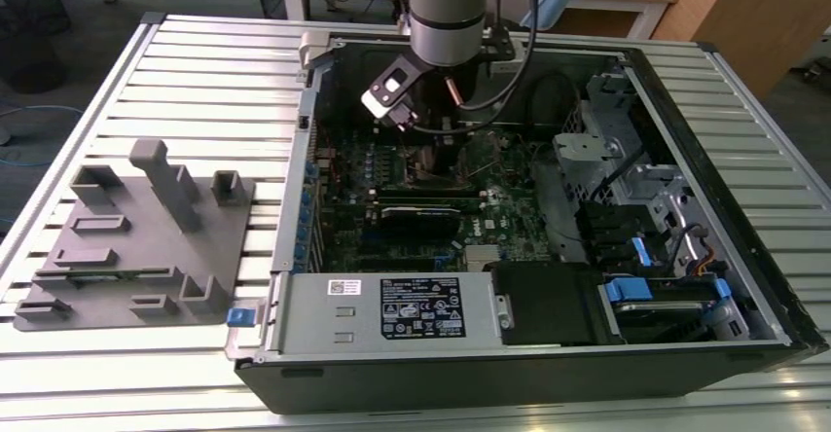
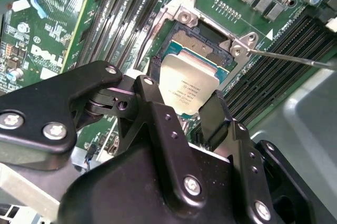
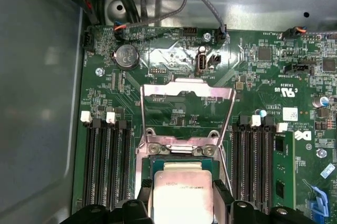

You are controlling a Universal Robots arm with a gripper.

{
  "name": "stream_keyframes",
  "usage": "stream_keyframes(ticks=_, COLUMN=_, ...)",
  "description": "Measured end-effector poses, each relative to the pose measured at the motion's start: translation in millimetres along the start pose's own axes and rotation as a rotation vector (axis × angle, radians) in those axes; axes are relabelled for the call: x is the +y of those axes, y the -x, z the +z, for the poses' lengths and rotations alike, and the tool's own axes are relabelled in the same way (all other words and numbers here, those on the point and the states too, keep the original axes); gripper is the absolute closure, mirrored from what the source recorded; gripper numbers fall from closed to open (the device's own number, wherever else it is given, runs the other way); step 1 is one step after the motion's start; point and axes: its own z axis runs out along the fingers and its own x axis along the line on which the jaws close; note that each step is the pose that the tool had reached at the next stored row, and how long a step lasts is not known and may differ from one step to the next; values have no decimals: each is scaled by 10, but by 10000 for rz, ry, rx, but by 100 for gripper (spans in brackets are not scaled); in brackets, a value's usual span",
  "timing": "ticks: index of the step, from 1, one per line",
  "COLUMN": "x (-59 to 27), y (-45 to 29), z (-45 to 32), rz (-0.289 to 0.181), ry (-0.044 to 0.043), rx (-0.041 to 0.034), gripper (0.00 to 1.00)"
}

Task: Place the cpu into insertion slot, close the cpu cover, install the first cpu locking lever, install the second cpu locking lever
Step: 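Place the cpu into insertion slot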

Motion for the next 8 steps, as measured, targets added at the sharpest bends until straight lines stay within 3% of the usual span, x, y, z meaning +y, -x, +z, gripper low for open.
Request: stream_keyframes(ticks=8, x=-18, y=-1, z=59, rz=0, ry=0, rx=-1, gripper=46)
